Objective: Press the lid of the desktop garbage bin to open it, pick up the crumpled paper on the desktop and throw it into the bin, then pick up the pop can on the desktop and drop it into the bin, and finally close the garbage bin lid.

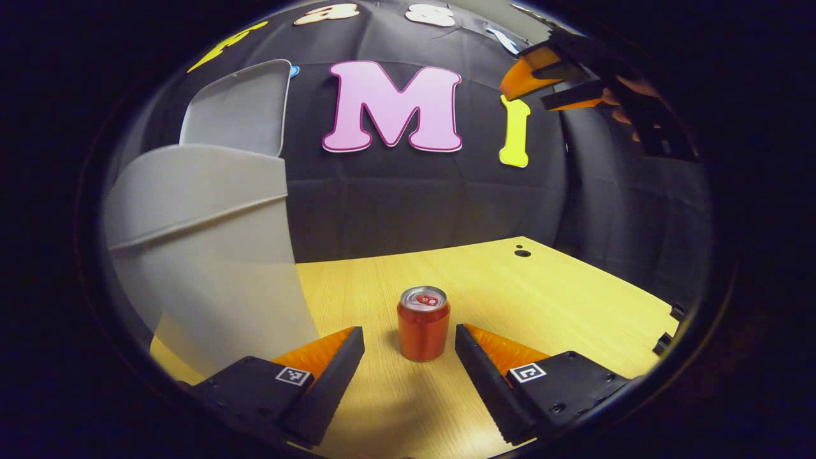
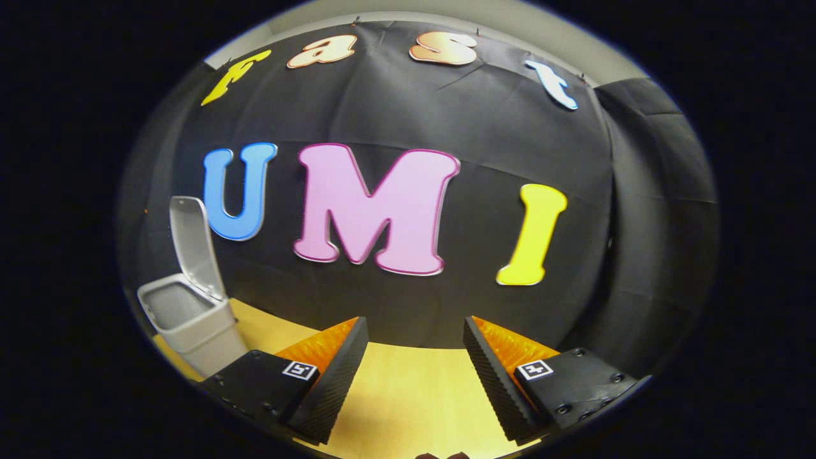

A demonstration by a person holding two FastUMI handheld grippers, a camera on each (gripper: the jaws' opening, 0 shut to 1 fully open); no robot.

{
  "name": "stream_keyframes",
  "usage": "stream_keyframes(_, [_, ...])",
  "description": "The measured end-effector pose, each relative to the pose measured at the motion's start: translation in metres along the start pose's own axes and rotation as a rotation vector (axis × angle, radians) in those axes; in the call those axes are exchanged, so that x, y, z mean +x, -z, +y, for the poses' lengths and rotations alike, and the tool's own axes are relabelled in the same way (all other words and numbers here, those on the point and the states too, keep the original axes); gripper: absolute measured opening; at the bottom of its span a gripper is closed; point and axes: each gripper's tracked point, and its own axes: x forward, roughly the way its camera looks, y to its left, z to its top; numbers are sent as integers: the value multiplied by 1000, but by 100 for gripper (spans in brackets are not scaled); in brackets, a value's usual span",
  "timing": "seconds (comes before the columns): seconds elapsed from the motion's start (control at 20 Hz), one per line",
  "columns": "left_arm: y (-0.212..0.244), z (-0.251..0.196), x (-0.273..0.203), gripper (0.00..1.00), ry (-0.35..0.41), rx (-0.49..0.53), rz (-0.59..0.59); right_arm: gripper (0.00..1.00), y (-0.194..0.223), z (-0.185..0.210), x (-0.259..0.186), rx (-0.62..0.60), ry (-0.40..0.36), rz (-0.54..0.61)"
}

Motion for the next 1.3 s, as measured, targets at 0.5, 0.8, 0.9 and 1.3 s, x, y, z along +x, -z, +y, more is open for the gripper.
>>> stream_keyframes(0.5, [26, -14, 85, 98, 49, 23, 5, 97, 88, -55, 10, 3, 111, 119])
stream_keyframes(0.8, [8, -22, 71, 89, 61, 68, 41, 97, 91, -69, 7, 0, 125, 136])
stream_keyframes(0.9, [-20, -29, 52, 88, 73, 79, 19, 98, 88, -71, 5, 1, 127, 137])
stream_keyframes(1.3, [-191, -37, -41, 88, 79, 71, -116, 97, 37, -78, -20, 34, 131, 95])
